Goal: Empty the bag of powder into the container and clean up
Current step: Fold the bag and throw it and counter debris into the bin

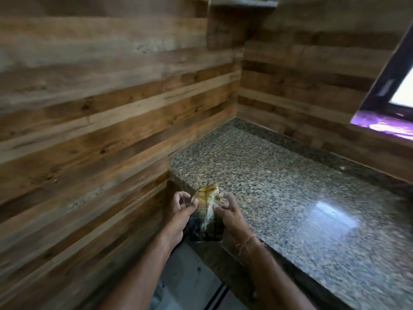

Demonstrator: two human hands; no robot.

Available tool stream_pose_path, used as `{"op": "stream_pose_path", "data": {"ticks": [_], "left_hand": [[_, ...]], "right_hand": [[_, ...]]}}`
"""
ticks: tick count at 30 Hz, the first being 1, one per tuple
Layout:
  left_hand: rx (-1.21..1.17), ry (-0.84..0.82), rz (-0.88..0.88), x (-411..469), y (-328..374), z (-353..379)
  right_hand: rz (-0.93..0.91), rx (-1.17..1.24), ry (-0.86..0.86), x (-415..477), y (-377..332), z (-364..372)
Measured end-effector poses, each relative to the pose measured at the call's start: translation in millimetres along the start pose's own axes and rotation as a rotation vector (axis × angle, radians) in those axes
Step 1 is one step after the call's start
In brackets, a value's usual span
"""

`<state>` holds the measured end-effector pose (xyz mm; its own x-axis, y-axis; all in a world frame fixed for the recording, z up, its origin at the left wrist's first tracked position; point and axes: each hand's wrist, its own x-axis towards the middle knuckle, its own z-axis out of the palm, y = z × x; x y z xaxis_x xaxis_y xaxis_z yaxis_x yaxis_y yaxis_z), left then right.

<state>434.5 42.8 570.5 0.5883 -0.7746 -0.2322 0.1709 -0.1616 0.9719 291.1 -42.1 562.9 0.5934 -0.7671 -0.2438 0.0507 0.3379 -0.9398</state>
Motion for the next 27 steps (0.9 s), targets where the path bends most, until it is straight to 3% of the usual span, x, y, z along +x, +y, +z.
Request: {"op": "stream_pose_path", "data": {"ticks": [3, 5, 8, 13, 18, 22, 27], "left_hand": [[0.007, -0.238, 0.024, 22, 5, 24], [0.063, -0.305, -0.004, 39, 6, 38], [0.251, -0.376, 0.033, 73, 3, 65], [0.572, -0.364, 0.227, 124, -12, 110], [0.596, -0.341, 0.084, 156, -44, 146], [0.471, -0.436, -0.093, 175, -77, 163], [0.622, -0.456, 0.054, 178, -94, 178]], "right_hand": [[-0.048, -0.048, 0.007, 3, -15, -31], [-0.037, -0.133, -0.011, 4, -23, -46], [-0.021, -0.236, 0.100, 20, -23, -73], [0.024, -0.234, 0.290, 42, -22, -104], [0.101, -0.192, 0.465, 69, -12, -119], [0.157, -0.154, 0.696, 87, 20, -137], [0.168, -0.177, 0.755, 85, 27, -146]]}}
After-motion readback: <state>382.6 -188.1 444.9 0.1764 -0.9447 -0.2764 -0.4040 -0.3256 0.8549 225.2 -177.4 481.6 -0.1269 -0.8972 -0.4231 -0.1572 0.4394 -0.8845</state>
